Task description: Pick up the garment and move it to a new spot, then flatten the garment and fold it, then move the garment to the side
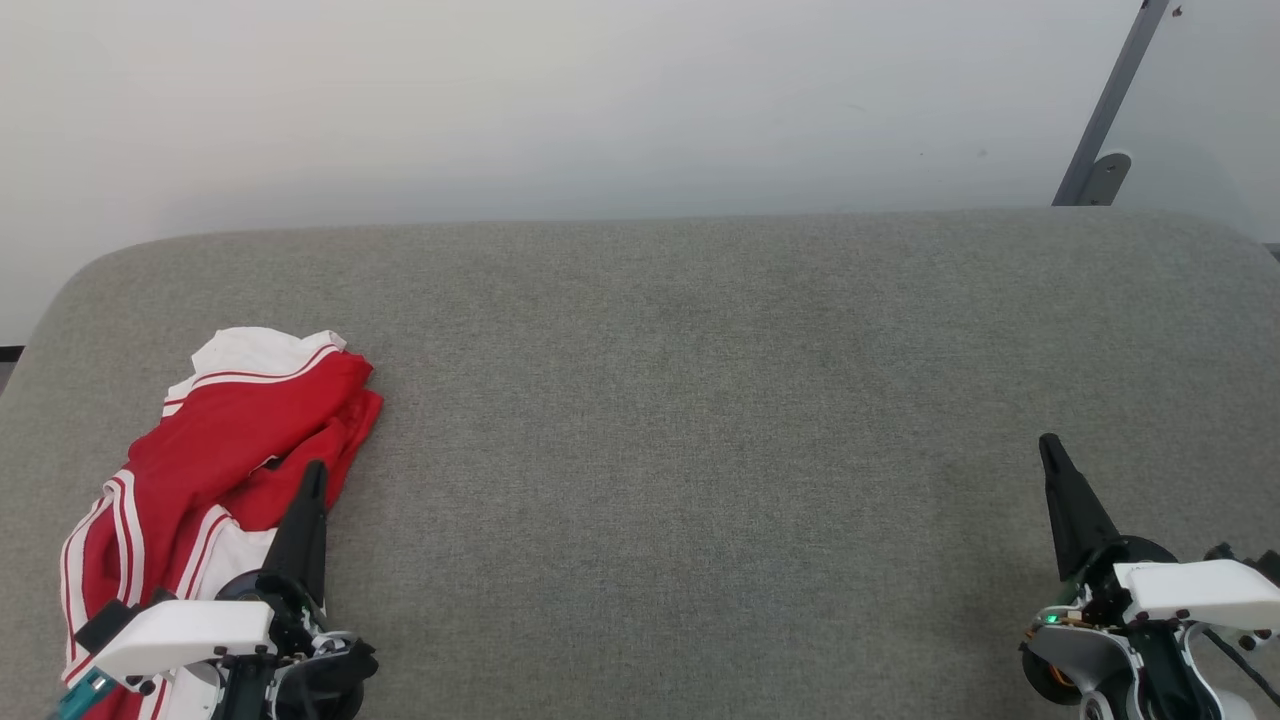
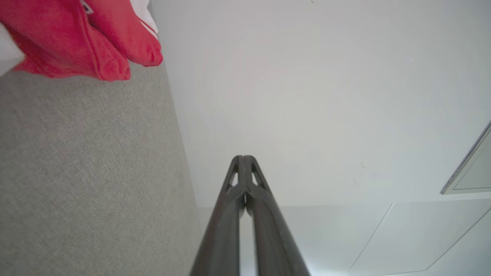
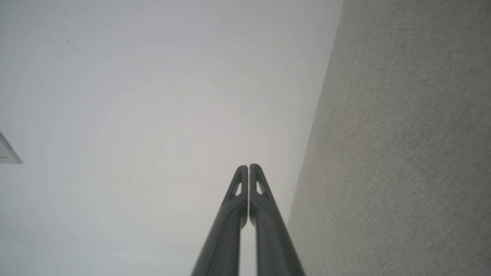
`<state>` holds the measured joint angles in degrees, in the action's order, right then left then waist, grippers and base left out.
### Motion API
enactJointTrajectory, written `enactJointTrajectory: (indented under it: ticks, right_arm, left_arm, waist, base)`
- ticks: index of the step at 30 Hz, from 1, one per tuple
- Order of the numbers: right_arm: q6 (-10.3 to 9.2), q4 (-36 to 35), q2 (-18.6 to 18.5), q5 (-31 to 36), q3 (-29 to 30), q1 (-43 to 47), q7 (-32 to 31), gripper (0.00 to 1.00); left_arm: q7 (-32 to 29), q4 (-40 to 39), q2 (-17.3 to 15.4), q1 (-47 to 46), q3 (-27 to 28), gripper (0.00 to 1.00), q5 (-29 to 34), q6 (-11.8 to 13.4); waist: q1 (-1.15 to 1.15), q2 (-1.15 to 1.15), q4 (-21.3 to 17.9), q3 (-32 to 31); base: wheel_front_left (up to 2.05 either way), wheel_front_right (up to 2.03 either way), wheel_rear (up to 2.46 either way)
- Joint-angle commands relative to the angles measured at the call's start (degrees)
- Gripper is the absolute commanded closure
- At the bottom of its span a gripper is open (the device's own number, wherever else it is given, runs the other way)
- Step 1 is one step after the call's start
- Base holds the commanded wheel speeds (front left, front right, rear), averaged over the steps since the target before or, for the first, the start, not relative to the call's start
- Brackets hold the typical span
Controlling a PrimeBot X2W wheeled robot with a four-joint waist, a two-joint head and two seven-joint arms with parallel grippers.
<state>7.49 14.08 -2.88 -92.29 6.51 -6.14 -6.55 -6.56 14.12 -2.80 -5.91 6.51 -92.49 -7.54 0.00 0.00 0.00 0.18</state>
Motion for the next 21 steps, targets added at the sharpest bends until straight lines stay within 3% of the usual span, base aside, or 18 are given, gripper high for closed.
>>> enactJointTrajectory:
  ticks: [1,14,15,21]
  right_arm:
    - [0.0,0.0,0.1,-0.3,0.0,-0.3,0.0,1.0]
    - [0.0,0.0,0.1,-0.3,0.0,-0.3,0.0,1.0]
    - [0.0,0.2,0.0,0.0,0.0,0.1,0.0,0.0]
    - [-0.01,2.5,0.2,0.2,-0.1,0.9,0.2,0.0]
  left_arm:
    - [-0.1,0.0,-0.1,-0.8,0.1,1.0,0.2,0.1]
    - [-0.1,0.0,-0.1,-0.8,0.1,1.0,0.2,0.1]
    - [0.0,0.2,0.0,0.1,0.0,0.0,0.0,0.0]
    - [0.3,1.9,0.2,1.4,0.1,0.0,0.3,0.0]
  waist:
    - [0.0,0.0,0.0,0.0]
    - [0.0,0.0,0.0,0.0]
    - [0.0,0.0,0.0,0.0]
    - [0.0,0.0,0.0,0.0]
  base:
    - [0.0,0.0,0.0]
    - [0.0,0.0,0.0]
    - [0.0,0.0,0.0]
    - [0.0,0.0,0.0]
